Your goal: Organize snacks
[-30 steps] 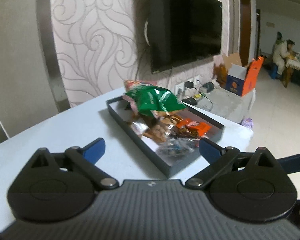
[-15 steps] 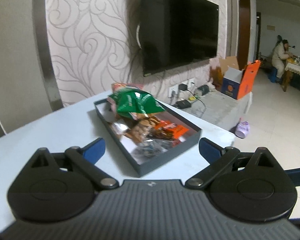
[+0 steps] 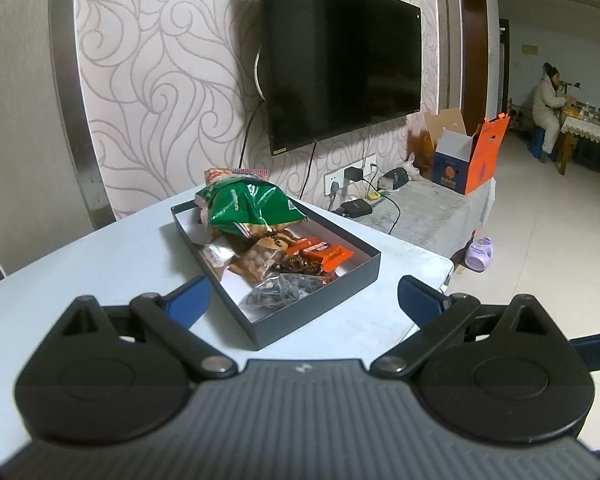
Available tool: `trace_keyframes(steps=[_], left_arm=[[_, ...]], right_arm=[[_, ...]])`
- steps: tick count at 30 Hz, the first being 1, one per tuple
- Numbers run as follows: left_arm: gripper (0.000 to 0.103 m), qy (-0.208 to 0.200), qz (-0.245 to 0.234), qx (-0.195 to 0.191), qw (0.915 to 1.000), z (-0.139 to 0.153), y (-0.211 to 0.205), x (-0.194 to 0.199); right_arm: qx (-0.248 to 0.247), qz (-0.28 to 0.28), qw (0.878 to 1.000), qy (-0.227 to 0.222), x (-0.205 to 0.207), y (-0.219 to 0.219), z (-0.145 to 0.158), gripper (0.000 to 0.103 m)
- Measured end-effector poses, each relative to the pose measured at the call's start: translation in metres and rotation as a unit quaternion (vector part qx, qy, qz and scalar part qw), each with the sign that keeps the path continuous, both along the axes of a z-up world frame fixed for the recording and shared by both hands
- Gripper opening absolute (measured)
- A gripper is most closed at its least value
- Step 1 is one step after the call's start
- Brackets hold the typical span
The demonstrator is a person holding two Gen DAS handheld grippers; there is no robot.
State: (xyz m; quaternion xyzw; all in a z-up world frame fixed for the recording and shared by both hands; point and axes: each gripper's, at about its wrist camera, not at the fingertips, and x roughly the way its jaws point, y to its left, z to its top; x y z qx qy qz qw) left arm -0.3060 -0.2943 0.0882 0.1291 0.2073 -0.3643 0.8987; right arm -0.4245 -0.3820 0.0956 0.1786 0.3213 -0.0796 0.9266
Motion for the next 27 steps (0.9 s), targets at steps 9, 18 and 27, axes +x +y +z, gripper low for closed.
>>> trace_keyframes(steps=[9,18,27], left_arm=[[0.102,-0.001,0.002,0.001,1.0000,-0.001,0.000,-0.002],[0.102,-0.004,0.006,-0.002,1.0000,-0.001,0.003,-0.009],[0.102,-0.006,0.006,-0.002,1.0000,-0.001,0.004,-0.012]], right_arm=[[-0.011,-0.002,1.000,0.001,0.000,0.003,0.000,0.080],[-0.022,0.003,1.000,0.004,0.001,0.012,0.002,0.080],[-0.020,0.007,1.000,0.007,0.001,0.012,0.001,0.081]])
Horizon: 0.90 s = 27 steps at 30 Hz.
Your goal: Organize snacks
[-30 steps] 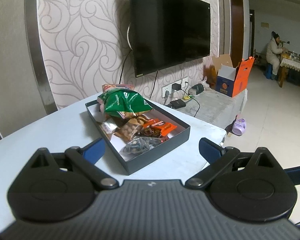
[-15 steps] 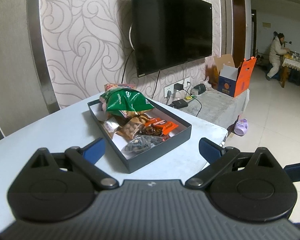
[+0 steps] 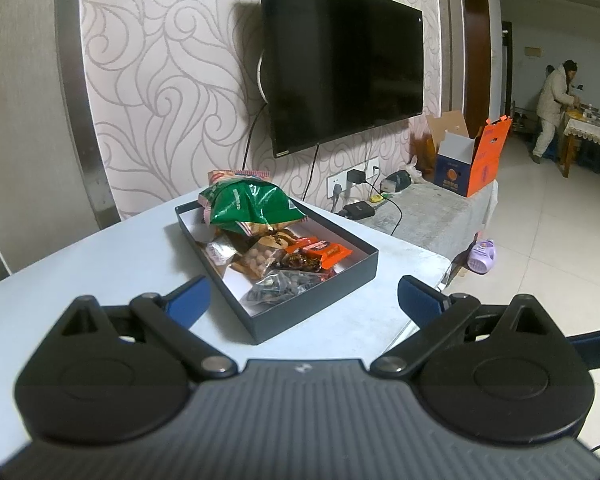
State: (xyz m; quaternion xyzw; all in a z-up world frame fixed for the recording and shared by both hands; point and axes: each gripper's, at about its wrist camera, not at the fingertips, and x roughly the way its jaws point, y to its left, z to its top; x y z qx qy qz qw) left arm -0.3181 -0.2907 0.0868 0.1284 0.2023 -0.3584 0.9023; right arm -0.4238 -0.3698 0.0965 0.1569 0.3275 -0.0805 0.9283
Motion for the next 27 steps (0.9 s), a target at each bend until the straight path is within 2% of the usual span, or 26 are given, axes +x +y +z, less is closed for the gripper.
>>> trace_keyframes(steps=[21,24,27], left_arm=[[0.102,0.002,-0.004,0.010,0.9999,-0.001,-0.009,-0.003],[0.101,-0.012,0.008,0.026,0.9996,-0.003,-0.013,-0.005],[0.100,-0.014,0.010,0.025,0.9995,-0.003,-0.014,-0.005]], right_arm=[[0.005,0.003,1.000,0.004,-0.001,-0.004,-0.005,0.083],[0.006,0.003,1.000,0.004,-0.002,-0.006,-0.006,0.084],[0.008,0.002,1.000,0.004,-0.003,-0.007,-0.007,0.084]])
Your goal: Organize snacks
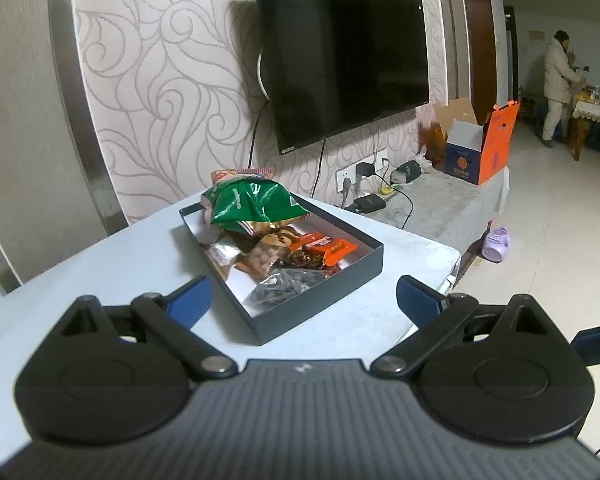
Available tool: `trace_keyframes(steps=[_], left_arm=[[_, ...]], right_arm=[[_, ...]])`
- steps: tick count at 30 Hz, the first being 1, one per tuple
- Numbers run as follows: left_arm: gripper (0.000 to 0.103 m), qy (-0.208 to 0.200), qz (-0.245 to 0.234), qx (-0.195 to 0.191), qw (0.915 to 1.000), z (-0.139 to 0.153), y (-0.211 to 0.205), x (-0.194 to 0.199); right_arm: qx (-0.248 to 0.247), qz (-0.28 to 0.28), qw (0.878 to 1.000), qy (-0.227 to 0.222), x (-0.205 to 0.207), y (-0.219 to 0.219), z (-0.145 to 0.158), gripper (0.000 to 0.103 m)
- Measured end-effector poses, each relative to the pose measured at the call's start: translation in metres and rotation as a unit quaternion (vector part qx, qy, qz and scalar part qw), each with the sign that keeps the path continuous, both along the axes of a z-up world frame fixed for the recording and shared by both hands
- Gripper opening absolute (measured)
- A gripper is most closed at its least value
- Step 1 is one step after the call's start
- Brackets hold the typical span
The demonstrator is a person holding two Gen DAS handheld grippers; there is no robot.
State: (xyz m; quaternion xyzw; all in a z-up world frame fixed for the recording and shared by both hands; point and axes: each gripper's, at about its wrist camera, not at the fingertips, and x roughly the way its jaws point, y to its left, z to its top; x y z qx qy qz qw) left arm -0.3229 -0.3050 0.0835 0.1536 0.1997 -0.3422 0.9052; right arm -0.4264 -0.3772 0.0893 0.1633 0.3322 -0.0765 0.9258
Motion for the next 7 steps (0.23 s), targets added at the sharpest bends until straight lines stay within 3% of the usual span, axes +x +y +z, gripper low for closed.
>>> trace_keyframes(steps=[7], left_arm=[[0.100,0.010,-0.010,-0.002,0.9999,0.0008,-0.0038,0.0019]], right_arm=[[0.003,-0.003,1.000,0.001,-0.0008,-0.0038,-0.0018,0.084]])
